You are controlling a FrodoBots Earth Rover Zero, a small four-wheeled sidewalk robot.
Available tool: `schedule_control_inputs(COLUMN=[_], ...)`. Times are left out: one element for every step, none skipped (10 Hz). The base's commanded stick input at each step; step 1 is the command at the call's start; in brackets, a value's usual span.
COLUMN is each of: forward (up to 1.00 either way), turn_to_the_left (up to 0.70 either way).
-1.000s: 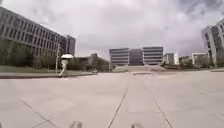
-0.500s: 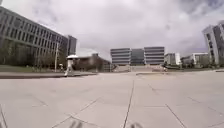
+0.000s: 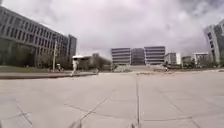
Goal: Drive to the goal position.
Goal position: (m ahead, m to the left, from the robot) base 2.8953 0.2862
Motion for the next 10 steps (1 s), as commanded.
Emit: schedule_control_inputs(forward=[1.0, 1.0, 1.0, 1.0, 1.0, 1.0, 1.0, 1.0, 1.0, 1.0], turn_to_the_left=[0.0, 0.0, 0.0, 0.0, 0.0, 0.0, 0.0, 0.0, 0.0, 0.0])
